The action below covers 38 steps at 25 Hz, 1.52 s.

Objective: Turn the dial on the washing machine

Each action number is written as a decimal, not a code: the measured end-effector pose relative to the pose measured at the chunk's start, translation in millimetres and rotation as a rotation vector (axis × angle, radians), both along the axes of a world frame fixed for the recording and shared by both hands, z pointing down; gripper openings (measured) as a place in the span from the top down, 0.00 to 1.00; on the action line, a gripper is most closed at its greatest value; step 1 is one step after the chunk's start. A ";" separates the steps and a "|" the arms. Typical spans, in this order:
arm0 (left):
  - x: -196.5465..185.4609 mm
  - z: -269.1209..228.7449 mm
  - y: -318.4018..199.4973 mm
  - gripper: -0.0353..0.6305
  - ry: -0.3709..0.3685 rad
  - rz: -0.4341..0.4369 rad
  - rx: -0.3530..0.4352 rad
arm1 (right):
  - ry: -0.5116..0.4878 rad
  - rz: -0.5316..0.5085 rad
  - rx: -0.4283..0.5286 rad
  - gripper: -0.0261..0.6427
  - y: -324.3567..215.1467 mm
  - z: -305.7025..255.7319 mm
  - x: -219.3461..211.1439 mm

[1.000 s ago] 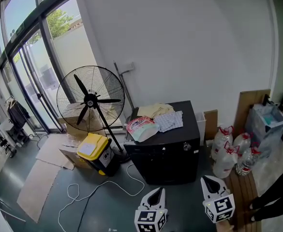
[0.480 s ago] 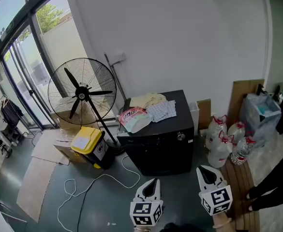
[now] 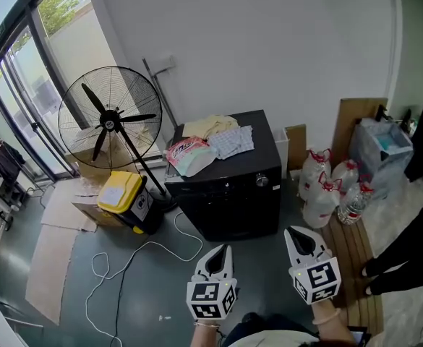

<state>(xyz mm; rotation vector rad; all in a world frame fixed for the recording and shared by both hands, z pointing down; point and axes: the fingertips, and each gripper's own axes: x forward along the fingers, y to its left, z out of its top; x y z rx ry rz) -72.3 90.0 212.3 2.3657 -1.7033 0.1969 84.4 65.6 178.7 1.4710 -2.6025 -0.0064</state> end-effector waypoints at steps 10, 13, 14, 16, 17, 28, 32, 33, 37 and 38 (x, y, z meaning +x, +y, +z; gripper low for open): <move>1.3 6.4 -0.5 0.92 -0.014 0.023 -0.029 | 0.002 0.012 -0.006 0.92 0.7 0.0 2.9; 1.0 7.9 0.3 0.92 -0.012 0.026 -0.036 | 0.003 0.018 -0.007 0.92 0.8 0.4 5.2; 2.2 8.3 -0.1 0.92 -0.013 0.028 -0.038 | 0.003 0.020 -0.007 0.92 0.1 0.2 6.6; 4.1 8.8 -0.6 0.92 -0.017 0.032 -0.040 | 0.002 0.023 -0.009 0.92 -1.2 0.5 7.9; 4.2 8.9 -0.6 0.92 -0.020 0.034 -0.042 | 0.002 0.024 -0.011 0.92 -1.7 1.0 7.7; -2.5 5.3 -2.9 0.92 -0.044 0.035 -0.038 | -0.006 0.030 -0.024 0.92 -2.7 6.0 7.5; -2.6 5.1 -2.0 0.92 -0.050 0.038 -0.038 | -0.009 0.032 -0.027 0.92 -1.0 9.2 8.5; -2.5 5.2 -1.9 0.92 -0.051 0.038 -0.038 | -0.010 0.032 -0.027 0.92 -0.7 9.4 8.9; -1.3 5.3 -3.3 0.92 -0.055 0.041 -0.038 | -0.018 0.034 -0.025 0.92 -1.0 8.9 11.3; -0.6 5.2 -3.5 0.92 -0.056 0.042 -0.037 | -0.021 0.036 -0.024 0.92 -0.9 8.6 12.3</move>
